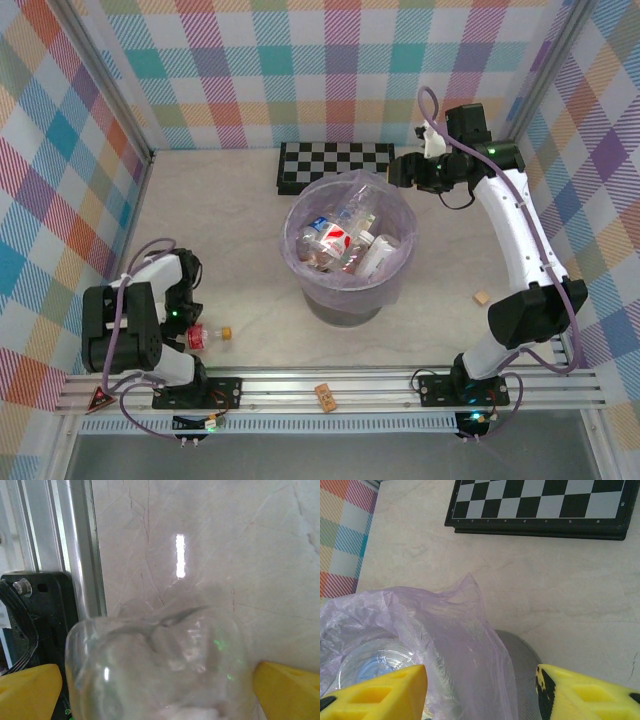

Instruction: Put the plastic bottles in the bin

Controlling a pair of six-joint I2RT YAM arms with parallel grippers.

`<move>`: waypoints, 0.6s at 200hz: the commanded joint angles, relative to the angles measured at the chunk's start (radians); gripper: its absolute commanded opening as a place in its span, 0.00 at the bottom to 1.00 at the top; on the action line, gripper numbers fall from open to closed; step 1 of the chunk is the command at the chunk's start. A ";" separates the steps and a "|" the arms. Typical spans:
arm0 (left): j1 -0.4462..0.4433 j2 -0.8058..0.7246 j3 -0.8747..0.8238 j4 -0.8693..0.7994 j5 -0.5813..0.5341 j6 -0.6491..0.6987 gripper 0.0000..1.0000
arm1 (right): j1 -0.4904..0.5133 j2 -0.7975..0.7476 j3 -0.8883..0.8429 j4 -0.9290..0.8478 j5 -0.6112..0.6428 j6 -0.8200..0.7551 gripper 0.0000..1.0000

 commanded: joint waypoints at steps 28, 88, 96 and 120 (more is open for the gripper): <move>-0.134 0.095 0.094 0.202 0.224 -0.004 0.86 | -0.007 0.002 0.029 -0.020 0.005 -0.021 0.60; -0.157 0.064 0.119 0.194 0.194 -0.011 0.26 | -0.012 0.000 0.027 -0.016 -0.003 -0.015 0.60; -0.157 0.057 0.127 0.185 0.187 -0.005 0.26 | -0.012 0.000 0.027 -0.016 -0.007 -0.014 0.60; -0.160 0.033 0.160 0.159 0.158 0.030 0.26 | -0.013 -0.006 0.016 -0.013 -0.006 -0.010 0.59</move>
